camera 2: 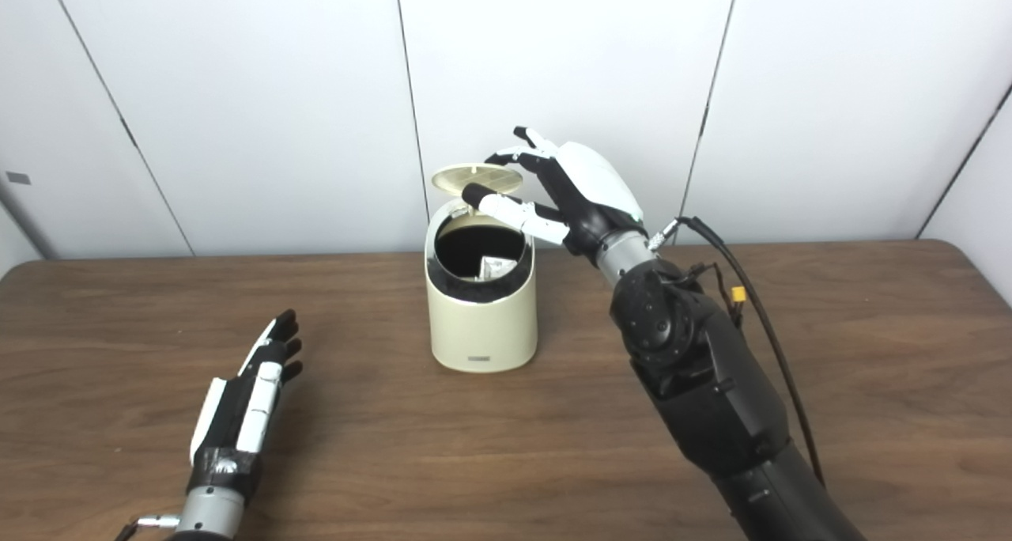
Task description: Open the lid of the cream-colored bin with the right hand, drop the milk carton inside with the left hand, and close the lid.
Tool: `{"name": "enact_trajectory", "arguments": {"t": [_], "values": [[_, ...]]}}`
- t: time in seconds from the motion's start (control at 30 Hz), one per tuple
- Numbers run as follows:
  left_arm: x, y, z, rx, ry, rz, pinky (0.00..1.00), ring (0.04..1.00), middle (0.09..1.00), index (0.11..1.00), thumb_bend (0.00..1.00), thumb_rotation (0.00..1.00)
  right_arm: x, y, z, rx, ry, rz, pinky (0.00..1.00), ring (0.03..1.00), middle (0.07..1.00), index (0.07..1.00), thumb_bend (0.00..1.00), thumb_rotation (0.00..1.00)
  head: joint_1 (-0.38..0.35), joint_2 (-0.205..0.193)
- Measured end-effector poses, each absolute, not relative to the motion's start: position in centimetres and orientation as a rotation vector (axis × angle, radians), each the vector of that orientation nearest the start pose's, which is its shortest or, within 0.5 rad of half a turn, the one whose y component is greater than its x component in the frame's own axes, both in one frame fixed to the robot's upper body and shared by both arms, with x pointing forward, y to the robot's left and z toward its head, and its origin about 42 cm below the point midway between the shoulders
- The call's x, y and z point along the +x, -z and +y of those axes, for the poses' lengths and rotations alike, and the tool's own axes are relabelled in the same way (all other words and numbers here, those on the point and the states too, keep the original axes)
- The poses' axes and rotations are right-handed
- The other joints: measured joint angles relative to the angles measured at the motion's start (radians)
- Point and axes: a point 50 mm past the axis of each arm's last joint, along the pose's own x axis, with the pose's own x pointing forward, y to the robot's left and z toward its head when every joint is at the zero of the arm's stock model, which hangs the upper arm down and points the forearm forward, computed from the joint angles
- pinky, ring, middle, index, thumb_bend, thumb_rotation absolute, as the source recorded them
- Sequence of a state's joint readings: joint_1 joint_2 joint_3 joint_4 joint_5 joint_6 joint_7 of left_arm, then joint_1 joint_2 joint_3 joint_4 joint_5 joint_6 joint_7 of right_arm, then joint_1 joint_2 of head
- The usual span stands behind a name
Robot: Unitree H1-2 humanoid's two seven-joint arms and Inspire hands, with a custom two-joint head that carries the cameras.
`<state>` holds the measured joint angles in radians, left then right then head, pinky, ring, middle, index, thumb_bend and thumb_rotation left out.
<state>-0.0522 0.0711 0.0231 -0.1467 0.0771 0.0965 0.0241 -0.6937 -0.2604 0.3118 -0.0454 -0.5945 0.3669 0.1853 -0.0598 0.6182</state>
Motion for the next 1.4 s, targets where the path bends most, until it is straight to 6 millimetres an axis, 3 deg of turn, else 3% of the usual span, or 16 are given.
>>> {"name": "enact_trajectory", "arguments": {"t": [0.3,0.47,0.63,0.87,1.4], "values": [[29.9,-14.5,23.6,0.138,-0.040,-0.097,0.94,0.966,0.980,1.000,0.65,0.97,42.1,-33.4,-15.2,-0.995,-0.181,-0.471,0.99,1.000,0.946,0.596,0.55,1.00,0.000,0.003],[29.9,-14.5,23.6,0.137,-0.040,-0.092,0.93,0.952,0.974,1.000,0.65,0.96,41.1,-34.1,-15.2,-1.041,-0.171,-0.509,0.96,0.998,0.928,0.570,0.53,1.00,0.000,0.005],[29.9,-14.5,23.6,0.138,-0.040,-0.092,0.92,0.951,0.976,1.000,0.66,0.97,40.6,-33.2,-15.2,-1.091,-0.169,-0.494,0.94,0.994,0.936,0.562,0.53,1.00,0.006,0.009],[29.9,-14.3,23.6,0.138,-0.043,-0.072,0.93,0.954,0.969,1.000,0.68,0.96,40.0,-32.4,-14.6,-1.122,-0.175,-0.490,1.00,1.000,0.951,0.581,0.53,0.99,0.012,0.017],[29.8,-14.8,23.1,0.107,-0.050,-0.084,0.92,0.953,0.966,1.000,0.67,1.00,39.5,-29.8,-13.9,-1.196,-0.264,-0.415,1.00,1.000,0.965,0.681,0.55,1.00,0.025,0.018]]}}
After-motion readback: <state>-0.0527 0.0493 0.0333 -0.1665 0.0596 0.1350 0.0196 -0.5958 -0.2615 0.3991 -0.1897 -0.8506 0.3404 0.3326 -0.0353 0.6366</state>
